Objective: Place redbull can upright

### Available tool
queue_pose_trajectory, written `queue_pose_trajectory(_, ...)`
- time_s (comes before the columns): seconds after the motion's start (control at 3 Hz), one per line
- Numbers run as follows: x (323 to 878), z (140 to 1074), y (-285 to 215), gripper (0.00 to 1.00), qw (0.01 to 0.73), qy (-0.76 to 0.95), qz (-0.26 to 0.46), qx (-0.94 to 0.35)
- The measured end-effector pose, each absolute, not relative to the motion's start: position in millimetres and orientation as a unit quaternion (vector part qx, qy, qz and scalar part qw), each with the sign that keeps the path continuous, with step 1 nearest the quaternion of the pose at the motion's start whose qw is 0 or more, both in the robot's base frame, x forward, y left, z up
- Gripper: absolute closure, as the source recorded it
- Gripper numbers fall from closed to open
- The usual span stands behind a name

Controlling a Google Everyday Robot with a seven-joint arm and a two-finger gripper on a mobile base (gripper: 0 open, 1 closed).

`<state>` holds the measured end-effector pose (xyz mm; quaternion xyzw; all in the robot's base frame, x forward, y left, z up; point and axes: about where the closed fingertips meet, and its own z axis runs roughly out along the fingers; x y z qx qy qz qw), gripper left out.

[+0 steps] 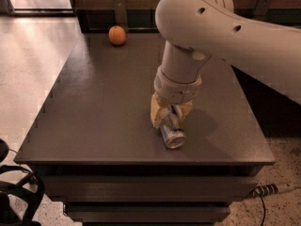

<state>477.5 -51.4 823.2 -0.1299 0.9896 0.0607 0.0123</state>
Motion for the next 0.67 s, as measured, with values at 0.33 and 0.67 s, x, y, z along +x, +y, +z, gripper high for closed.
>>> queue_pose_trajectory(0.33,479.9,833.5,-58.2,1.0,0.039,0.986,0.075,-0.142)
queue_pose_trajectory(0.67,483.5,853.5,-73.8,1.0,0.082,0.981,0.08,-0.154)
